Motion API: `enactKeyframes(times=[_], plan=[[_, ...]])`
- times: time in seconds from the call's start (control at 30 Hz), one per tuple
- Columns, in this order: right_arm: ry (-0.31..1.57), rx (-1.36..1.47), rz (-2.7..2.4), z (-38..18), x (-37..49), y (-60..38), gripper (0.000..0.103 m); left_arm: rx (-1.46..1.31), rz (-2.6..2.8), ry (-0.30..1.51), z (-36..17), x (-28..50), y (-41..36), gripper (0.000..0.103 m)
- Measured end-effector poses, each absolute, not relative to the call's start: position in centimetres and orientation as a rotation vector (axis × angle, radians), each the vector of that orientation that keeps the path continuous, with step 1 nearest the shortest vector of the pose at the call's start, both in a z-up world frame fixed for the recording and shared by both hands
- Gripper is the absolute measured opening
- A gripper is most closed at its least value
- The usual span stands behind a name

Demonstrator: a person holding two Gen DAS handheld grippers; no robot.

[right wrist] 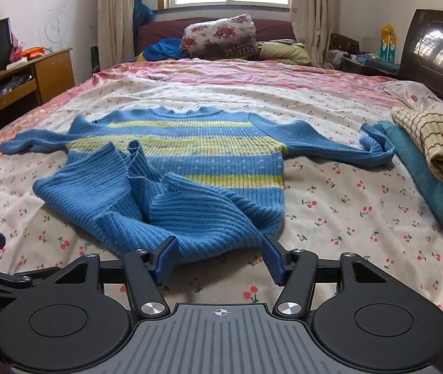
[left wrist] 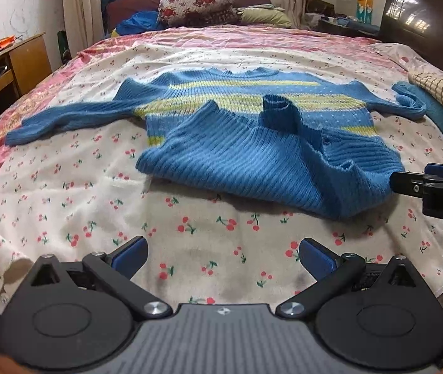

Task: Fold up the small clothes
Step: 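Grasp the bunched hem with the right gripper and pull it out flat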

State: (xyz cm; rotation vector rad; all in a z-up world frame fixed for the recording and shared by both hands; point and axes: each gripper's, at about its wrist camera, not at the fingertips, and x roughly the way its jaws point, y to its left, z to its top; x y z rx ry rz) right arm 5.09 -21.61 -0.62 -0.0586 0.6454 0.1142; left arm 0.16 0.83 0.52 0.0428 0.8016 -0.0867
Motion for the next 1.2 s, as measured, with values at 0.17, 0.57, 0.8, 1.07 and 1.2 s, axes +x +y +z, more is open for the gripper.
enactKeyframes(times=[0.17,0.57,0.8,1.07,1.2], plan=[[0.643,-0.081,0.139,-0.4,6.1,-21.1,0.057,0.045,-0.089,0.782,1.2,0.9,1.3,0.103],[0.626,-0.233,0.243,-0.2,9.2,-19.0,0.059,0.052,-0.083,0.768,1.9,3.0,3.2,0.103],[0.650,-0.328,0.320,-0.7,10.8,-18.2,0.059,0.072,-0.090,0.754,2.3,4.2,3.8,0.103],[0.723,-0.393,0.384,-1.7,12.4,-18.0,0.034,0.132,-0.107,0.709,2.8,6.6,4.6,0.103],[0.769,-0.361,0.414,-1.7,12.6,-18.5,0.016,0.166,-0.121,0.699,2.6,8.5,4.7,0.103]])
